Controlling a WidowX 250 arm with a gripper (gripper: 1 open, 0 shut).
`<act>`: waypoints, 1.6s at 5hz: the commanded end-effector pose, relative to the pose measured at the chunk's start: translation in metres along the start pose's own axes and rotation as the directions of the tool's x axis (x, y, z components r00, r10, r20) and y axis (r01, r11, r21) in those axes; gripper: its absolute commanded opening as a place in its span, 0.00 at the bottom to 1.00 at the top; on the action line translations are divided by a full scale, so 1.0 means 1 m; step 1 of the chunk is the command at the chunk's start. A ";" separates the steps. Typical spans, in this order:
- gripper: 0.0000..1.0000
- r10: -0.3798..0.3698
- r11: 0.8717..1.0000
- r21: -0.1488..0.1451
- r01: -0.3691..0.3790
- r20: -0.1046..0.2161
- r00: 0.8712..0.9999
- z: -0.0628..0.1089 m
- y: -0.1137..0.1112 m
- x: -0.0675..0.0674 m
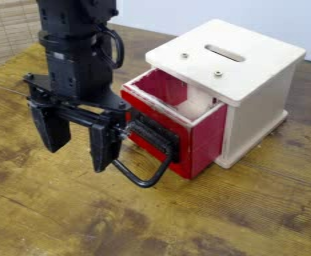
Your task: Close the drawer
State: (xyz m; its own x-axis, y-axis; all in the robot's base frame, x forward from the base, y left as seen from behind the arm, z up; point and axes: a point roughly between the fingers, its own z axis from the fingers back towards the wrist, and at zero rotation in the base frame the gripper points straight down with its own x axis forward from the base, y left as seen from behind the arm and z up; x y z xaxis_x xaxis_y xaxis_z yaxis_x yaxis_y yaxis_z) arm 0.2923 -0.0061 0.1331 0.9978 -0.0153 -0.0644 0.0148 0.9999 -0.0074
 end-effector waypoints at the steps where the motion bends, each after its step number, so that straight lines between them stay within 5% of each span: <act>1: 1.00 0.039 0.999 -0.001 -0.039 0.002 0.999 0.008 0.000 0.001; 3: 1.00 0.049 0.999 -0.017 -0.048 0.019 0.999 0.000 -0.002 0.005; 6: 1.00 0.003 0.999 -0.039 -0.002 0.042 0.999 0.007 -0.009 -0.010; 8: 1.00 -0.042 0.998 -0.046 0.044 0.042 0.998 -0.003 0.006 0.014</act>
State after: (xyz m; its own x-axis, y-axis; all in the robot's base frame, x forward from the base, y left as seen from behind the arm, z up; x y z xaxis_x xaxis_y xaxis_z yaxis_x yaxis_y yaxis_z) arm 0.2961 -0.0092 0.1166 0.9946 -0.0681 -0.0788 0.0637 0.9963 -0.0571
